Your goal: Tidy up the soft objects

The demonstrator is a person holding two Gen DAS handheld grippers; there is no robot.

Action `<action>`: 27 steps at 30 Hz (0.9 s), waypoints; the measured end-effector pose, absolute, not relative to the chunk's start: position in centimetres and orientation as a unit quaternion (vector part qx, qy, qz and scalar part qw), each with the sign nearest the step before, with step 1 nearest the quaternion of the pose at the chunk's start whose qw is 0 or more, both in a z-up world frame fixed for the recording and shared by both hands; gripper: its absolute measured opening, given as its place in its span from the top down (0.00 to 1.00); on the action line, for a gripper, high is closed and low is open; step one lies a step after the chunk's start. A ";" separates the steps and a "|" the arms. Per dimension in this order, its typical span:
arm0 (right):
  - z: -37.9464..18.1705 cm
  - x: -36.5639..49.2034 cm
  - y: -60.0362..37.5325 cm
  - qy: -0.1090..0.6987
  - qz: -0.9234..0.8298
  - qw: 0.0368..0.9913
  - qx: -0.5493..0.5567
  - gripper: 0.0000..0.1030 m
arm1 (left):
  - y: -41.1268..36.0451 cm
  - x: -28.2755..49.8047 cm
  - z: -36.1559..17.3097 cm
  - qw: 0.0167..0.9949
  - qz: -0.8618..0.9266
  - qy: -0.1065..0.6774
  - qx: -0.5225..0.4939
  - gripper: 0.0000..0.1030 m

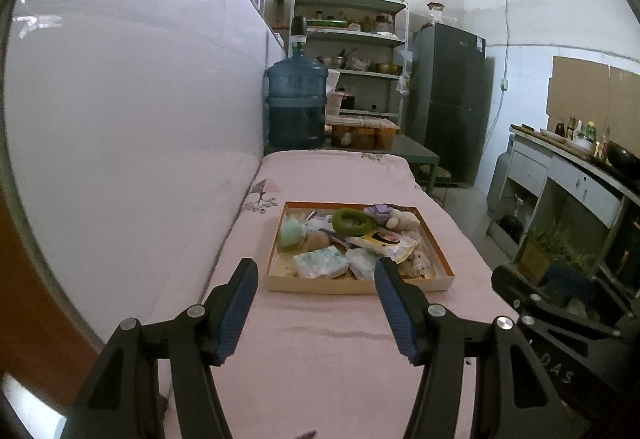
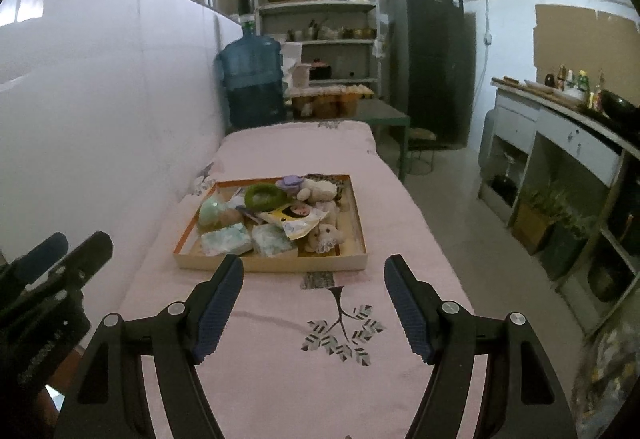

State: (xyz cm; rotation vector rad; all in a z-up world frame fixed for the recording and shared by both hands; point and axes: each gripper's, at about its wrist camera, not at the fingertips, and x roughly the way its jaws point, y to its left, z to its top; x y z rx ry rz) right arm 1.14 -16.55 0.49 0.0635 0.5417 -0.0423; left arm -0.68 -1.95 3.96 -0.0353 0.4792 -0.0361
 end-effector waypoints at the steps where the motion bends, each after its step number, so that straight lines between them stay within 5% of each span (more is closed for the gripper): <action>1: 0.7 0.7 -16.4 0.264 -0.021 0.964 0.030 0.28 | -2.0 -1.0 4.1 0.972 -0.016 0.235 -0.014 0.41; 27: 3.2 -4.4 -14.7 0.225 -0.019 0.974 0.016 0.28 | -1.3 -4.4 4.9 0.974 0.006 0.226 -0.018 0.41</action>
